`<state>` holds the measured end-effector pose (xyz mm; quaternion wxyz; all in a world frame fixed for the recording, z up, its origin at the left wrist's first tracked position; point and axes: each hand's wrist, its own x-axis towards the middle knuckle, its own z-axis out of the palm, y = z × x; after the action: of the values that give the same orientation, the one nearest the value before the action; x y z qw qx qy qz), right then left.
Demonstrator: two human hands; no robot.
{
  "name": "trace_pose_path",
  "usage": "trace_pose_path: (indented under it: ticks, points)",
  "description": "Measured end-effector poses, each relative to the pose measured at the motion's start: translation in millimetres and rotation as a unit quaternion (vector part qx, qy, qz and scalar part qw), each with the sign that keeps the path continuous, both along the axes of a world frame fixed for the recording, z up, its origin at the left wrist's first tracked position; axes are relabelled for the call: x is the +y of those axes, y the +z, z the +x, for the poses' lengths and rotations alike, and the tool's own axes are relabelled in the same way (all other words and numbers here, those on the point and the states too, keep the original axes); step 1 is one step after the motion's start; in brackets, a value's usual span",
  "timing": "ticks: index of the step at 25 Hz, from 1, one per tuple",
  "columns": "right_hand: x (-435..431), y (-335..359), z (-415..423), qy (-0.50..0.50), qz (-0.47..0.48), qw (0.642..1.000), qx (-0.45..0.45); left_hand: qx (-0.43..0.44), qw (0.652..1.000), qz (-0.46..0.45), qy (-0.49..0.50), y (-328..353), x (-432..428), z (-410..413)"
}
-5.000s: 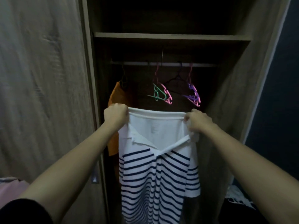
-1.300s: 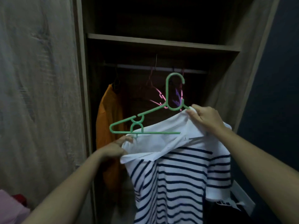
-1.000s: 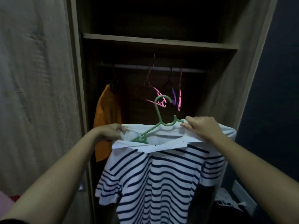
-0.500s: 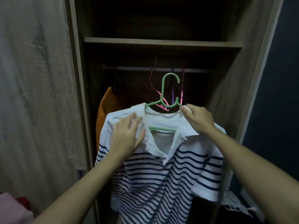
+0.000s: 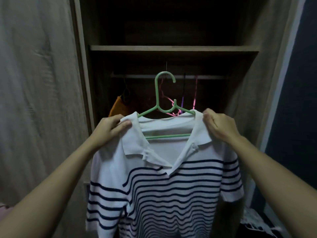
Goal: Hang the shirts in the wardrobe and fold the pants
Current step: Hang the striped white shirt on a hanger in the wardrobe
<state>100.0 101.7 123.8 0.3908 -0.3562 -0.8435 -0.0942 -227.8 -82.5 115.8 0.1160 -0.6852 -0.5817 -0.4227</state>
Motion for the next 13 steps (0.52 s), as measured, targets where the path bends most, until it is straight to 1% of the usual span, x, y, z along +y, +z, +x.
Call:
trace_pose_path:
  ticks: [2, 4, 5, 7, 8, 10, 12, 13]
  points:
    - [3.4, 0.6, 6.5, 0.005, -0.022, 0.999, -0.049, -0.008, 1.0, -0.016, -0.008, 0.0, -1.3, -5.3]
    - [1.0, 3.1, 0.9, 0.047, -0.068, 0.991, -0.106, -0.017, 0.999, -0.045, -0.009, 0.3, -1.6, -8.2]
    - [-0.3, 4.4, -4.1, 0.064, -0.092, 0.988, -0.105, -0.037, 0.998, -0.058, -0.003, 2.3, -0.9, -9.3]
    - [-0.7, 6.3, -12.5, 0.071, -0.115, 0.99, -0.047, -0.09, 0.992, -0.085, 0.025, 7.7, 4.0, -16.2]
    - [-0.7, 5.9, -15.5, 0.061, -0.112, 0.992, -0.014, -0.101, 0.989, -0.097, 0.049, 9.6, 6.4, -22.0]
    - [-0.8, 5.0, -19.5, 0.041, -0.104, 0.993, 0.023, -0.123, 0.985, -0.087, 0.078, 8.2, 7.0, -33.3]
    - [-0.8, 3.9, -18.3, 0.026, -0.109, 0.992, 0.053, -0.186, 0.979, -0.064, 0.056, -9.0, -1.8, -38.0]
    - [0.0, 4.0, -15.8, 0.015, -0.11, 0.991, 0.069, -0.201, 0.976, -0.066, 0.045, -26.4, -8.6, -37.0]
